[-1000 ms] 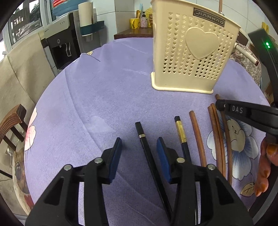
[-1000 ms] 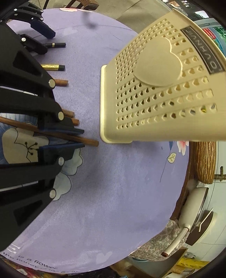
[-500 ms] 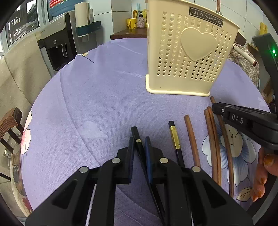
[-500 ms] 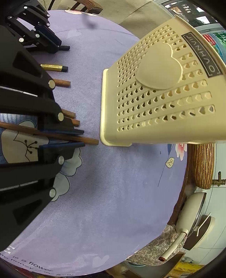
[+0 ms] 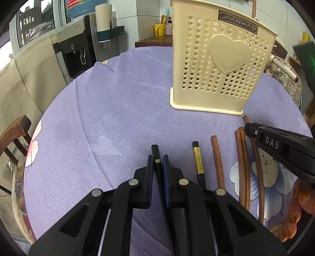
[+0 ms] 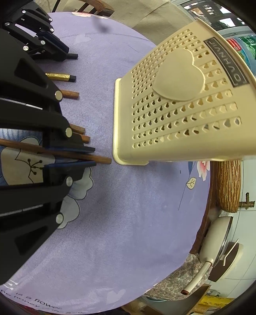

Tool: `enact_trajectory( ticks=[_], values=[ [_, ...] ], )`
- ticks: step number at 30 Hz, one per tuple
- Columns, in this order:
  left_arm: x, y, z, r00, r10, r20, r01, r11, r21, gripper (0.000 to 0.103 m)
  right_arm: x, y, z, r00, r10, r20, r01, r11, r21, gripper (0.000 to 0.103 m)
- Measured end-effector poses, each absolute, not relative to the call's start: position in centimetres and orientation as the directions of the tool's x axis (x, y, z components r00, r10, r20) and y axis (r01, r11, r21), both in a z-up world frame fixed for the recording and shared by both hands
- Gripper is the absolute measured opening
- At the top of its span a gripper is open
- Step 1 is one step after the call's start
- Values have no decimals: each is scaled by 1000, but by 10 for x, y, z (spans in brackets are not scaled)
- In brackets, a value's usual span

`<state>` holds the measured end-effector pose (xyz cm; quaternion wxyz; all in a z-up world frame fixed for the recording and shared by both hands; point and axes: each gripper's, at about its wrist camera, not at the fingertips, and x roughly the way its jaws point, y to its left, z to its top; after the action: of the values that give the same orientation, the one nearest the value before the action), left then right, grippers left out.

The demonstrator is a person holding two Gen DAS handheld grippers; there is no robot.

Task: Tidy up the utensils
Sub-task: 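Grasp a black chopstick with the left tool while the right tool holds its wooden chopstick, then lift the black chopstick over the holder while the right tool carries its wooden chopstick there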

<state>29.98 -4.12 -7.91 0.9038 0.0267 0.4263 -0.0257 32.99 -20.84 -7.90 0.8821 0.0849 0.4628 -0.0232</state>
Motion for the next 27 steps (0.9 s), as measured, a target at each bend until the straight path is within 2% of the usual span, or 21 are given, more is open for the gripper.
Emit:
enact_trajectory(
  ticks=[6, 13, 18, 27],
  values=[
    [303, -36, -76, 643, -69, -763, 80, 997, -22, 8, 329, -225, -74, 583, 132, -801, 107, 966, 236, 8],
    [296, -31, -45, 691, -133, -710, 109, 991, -80, 8, 318, -236, -46, 647, 162, -745, 76, 959, 274, 7],
    [290, -28, -15, 732, -177, -658, 134, 984, -116, 7, 302, -246, -15, 709, 201, -676, 27, 950, 310, 7],
    [273, -28, 49, 807, -251, -534, 212, 968, -134, 7, 255, -256, 54, 809, 236, -538, -88, 954, 287, 7]
  ],
)
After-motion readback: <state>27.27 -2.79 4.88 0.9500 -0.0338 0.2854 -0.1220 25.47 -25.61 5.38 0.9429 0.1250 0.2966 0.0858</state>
